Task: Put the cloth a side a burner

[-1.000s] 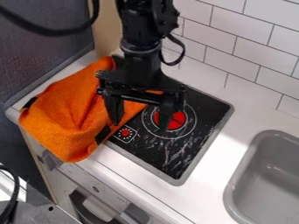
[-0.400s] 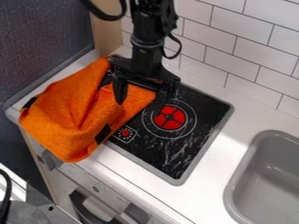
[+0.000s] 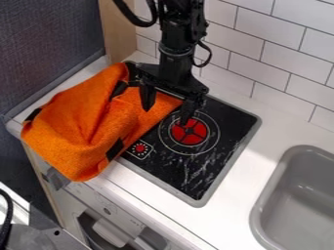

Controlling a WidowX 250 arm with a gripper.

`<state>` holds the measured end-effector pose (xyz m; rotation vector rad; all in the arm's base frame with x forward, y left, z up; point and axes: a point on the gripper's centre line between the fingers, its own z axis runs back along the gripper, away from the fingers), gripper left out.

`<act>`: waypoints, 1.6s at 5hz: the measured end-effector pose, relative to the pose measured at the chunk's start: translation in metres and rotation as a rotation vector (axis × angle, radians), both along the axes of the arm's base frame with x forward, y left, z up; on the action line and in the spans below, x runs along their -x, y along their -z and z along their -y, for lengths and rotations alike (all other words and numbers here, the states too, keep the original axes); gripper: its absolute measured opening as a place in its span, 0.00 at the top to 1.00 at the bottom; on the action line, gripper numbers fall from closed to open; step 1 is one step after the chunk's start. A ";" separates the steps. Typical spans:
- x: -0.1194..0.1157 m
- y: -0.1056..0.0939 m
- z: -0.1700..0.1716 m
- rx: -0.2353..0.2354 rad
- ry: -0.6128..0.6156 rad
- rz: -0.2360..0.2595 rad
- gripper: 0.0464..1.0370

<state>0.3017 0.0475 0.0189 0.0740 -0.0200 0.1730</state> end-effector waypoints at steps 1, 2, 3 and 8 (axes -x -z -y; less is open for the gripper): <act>-0.010 0.010 -0.006 0.065 0.025 -0.018 0.04; -0.016 0.028 -0.014 0.072 0.017 -0.074 0.04; -0.017 0.035 -0.024 -0.001 -0.055 -0.025 0.04; -0.016 0.038 -0.013 0.058 -0.075 -0.053 0.98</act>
